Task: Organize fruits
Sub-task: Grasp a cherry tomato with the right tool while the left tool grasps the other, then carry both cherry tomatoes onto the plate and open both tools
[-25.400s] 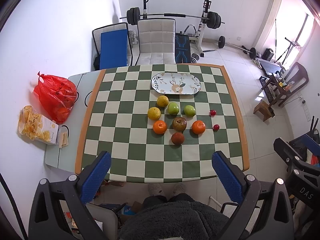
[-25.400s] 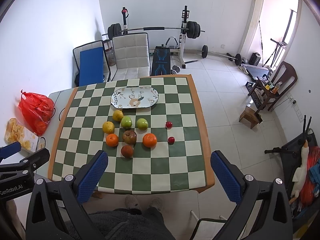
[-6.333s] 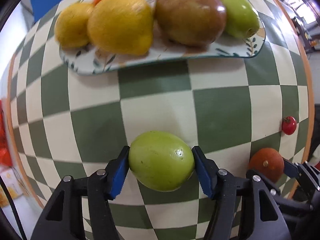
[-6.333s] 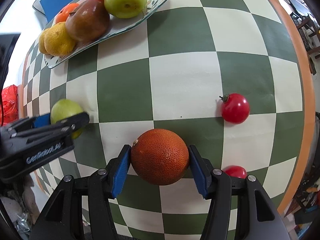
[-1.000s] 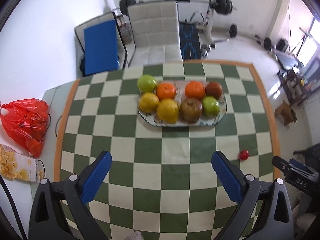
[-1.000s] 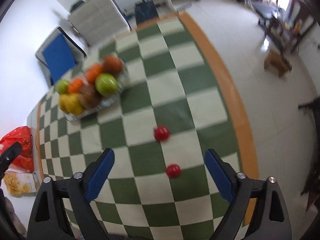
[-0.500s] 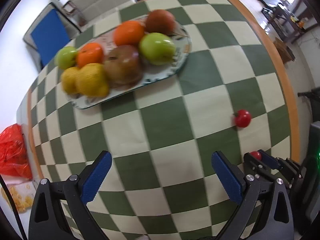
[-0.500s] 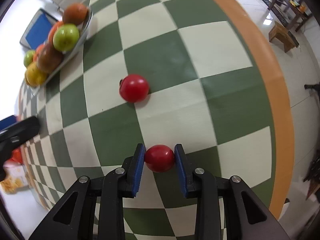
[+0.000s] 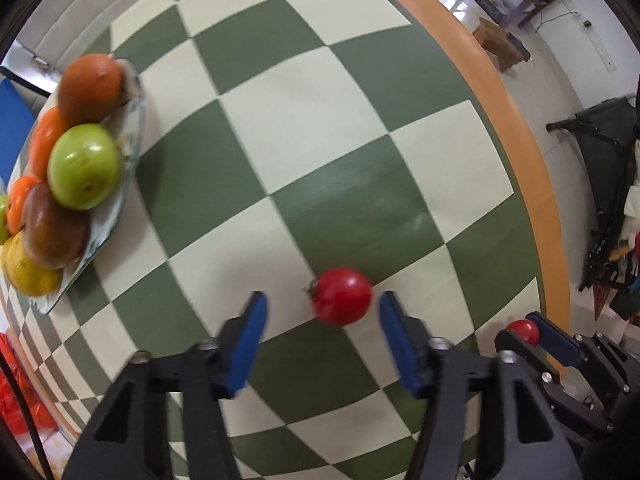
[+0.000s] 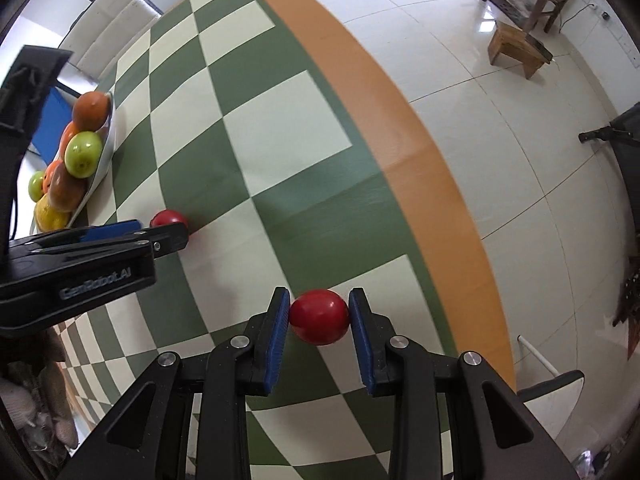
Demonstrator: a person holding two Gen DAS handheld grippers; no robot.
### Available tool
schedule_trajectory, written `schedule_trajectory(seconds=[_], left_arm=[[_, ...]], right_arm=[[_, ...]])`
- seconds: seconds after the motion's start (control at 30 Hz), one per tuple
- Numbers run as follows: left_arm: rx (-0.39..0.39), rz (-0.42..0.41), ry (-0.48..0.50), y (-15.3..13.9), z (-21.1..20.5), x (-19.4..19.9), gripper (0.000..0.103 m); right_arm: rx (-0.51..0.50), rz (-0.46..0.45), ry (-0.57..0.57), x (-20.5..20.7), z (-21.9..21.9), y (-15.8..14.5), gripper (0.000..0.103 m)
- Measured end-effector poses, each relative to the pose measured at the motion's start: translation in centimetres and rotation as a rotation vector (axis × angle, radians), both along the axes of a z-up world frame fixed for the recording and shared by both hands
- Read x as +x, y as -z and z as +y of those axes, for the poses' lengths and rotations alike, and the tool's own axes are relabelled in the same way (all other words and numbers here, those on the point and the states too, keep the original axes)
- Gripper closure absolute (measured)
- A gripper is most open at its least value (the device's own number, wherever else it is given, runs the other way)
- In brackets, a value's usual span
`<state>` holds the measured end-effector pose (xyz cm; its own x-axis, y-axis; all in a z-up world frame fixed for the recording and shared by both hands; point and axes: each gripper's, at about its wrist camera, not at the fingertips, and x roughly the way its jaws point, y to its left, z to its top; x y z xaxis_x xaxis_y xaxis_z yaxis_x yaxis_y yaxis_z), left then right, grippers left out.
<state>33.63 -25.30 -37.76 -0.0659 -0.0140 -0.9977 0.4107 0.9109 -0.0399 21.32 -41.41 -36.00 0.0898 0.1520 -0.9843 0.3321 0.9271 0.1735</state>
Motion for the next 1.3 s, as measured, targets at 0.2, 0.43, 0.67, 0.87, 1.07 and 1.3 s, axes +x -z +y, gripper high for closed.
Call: schedule_trajectory(seconds=[0.2,0.43,0.67,0.87,1.07,1.3], left_arm=[[-0.026,0.003,-0.007,-0.1,-0.2,0.2,0.073],[-0.095,-0.011,-0.075,-2.3,3.0,-0.3,0.073],[-0.217,-0.037,-0.264,-7.0,11.2,-0.5,0.073],[-0.263,-0.086,-0.495,-9.9,20.6,0.3,0.073],[-0.264,-0.111,-0.697,-8.9,27.4,2.9,0.073],[-0.302,-0.066,-0.845,-6.0,33.0,5.9,0.073]], right_arm=[[-0.004,-0.008,0.002,0.5,-0.7,-0.6,0.07],[0.006,-0.038,-0.023,1.3,0.2,-2.5,0.07],[0.103,-0.112,-0.102,4.1,5.1,-5.4,0.07],[0.216,-0.143,-0.168,9.2,11.3,-5.3,0.07],[0.227,-0.147,-0.249,14.5,17.3,-3.6,0.07],[0.124,-0.132,-0.382,18.2,22.4,-1.7,0.07]])
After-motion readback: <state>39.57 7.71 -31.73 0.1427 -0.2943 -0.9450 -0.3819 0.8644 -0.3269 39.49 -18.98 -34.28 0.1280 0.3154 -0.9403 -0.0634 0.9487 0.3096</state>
